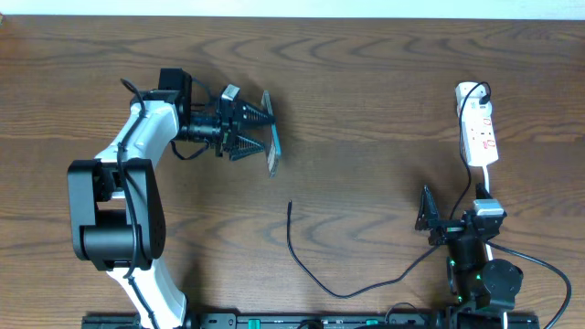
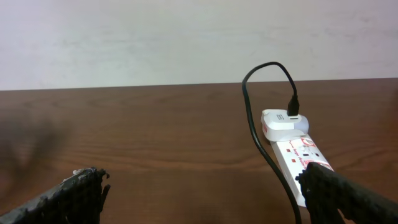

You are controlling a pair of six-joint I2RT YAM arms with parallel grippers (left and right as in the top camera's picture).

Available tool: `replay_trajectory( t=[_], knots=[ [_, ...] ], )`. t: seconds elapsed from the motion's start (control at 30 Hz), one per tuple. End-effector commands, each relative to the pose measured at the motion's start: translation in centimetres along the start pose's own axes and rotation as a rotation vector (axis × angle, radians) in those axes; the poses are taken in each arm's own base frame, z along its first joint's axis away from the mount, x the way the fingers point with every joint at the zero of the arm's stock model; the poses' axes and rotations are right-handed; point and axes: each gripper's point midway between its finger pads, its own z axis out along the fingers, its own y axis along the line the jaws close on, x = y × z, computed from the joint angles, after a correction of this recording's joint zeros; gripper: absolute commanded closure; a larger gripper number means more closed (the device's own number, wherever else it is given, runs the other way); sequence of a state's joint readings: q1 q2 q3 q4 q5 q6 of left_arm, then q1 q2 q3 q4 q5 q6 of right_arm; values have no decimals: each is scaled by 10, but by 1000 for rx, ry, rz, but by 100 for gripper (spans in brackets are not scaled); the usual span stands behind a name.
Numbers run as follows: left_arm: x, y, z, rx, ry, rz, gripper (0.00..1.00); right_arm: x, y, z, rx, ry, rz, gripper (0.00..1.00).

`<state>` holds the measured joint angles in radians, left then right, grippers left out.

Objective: Plug charger to phone and switch on socket
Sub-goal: 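Lift the phone with the left gripper and tilt it upright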

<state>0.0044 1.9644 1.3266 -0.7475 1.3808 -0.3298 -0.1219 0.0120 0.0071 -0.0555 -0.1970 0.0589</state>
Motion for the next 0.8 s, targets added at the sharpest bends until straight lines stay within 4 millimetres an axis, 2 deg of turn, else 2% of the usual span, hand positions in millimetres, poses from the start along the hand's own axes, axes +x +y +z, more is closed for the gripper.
replay_trajectory(
  t=[0.0, 0.17, 0.47, 0.77],
  knots=[
    [7, -33, -3, 152, 80, -213, 92, 1, 1, 0, -2, 3, -12, 1],
    [6, -34, -4, 150, 93, -353, 93, 1, 1, 0, -2, 3, -12, 1],
    [7, -35, -4, 147, 105, -482, 93, 1, 1, 0, -2, 3, -12, 1],
    [-4, -42, -4, 154, 102, -519, 93, 1, 1, 0, -2, 3, -12, 1]
  ],
)
